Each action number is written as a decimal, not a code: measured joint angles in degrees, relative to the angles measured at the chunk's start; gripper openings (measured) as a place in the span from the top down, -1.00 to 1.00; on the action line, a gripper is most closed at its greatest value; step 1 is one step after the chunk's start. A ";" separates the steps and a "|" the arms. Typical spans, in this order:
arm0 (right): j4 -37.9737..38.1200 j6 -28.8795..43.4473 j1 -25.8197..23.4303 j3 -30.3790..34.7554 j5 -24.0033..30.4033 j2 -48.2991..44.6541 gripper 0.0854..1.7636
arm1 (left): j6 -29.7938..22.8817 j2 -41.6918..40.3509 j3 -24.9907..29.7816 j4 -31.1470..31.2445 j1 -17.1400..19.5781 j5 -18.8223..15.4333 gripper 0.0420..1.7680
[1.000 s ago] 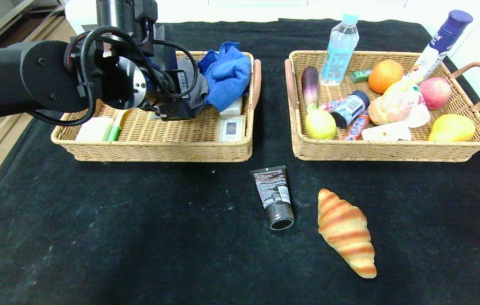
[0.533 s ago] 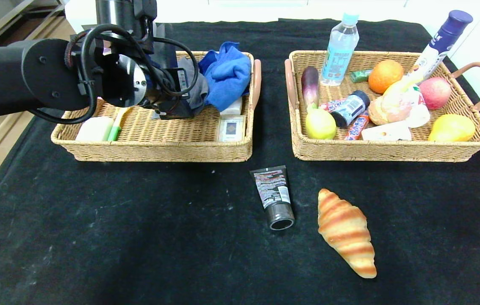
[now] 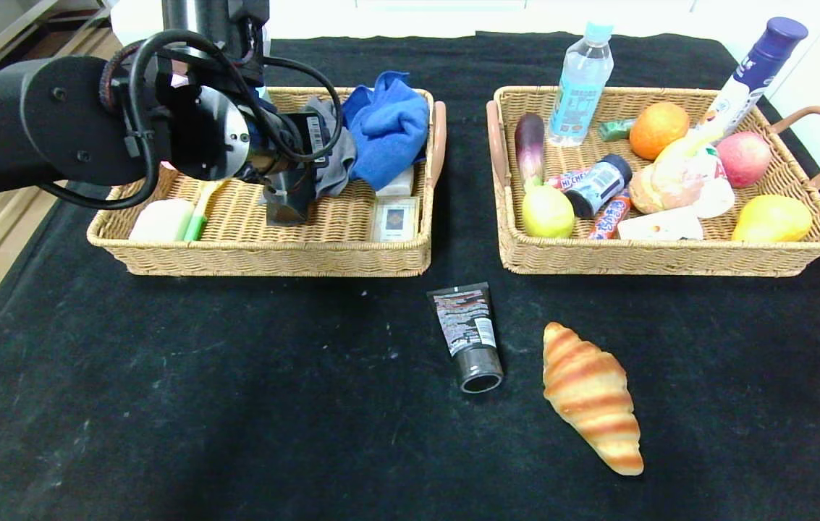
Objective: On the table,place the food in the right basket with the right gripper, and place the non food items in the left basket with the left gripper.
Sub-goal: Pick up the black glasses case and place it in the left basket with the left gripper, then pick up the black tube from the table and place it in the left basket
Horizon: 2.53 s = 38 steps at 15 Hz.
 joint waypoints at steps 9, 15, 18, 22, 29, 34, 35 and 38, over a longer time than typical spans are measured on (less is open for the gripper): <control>0.02 -0.15 0.30 0.44 0.02 -0.02 -0.94 | -8.84 -7.47 5.52 10.73 -15.10 -2.16 -0.84; -0.09 -0.39 0.59 1.08 0.05 0.20 -0.94 | -18.05 -7.78 5.68 19.58 -23.25 -3.10 -0.89; -0.11 -0.45 0.63 1.24 0.05 0.37 -0.94 | -21.77 -6.01 5.71 22.72 -26.14 -3.64 -0.91; -0.11 -0.69 0.63 1.39 0.02 0.39 -0.94 | -25.84 -2.07 5.29 24.13 -27.65 -3.67 -0.92; -0.11 -0.91 0.69 1.68 0.06 0.37 -0.94 | -31.26 4.63 3.23 24.67 -27.67 -3.43 -0.93; -0.09 -2.01 0.96 2.12 0.06 0.33 -0.94 | -31.24 6.28 2.56 24.54 -27.32 -2.77 -0.93; -0.11 -2.10 0.96 2.21 0.11 0.33 -0.94 | -31.24 6.56 2.12 24.49 -27.32 -2.74 -0.94; -0.09 -2.13 1.05 2.27 0.27 0.26 -0.94 | -30.89 7.55 1.30 24.48 -27.38 -2.68 -0.94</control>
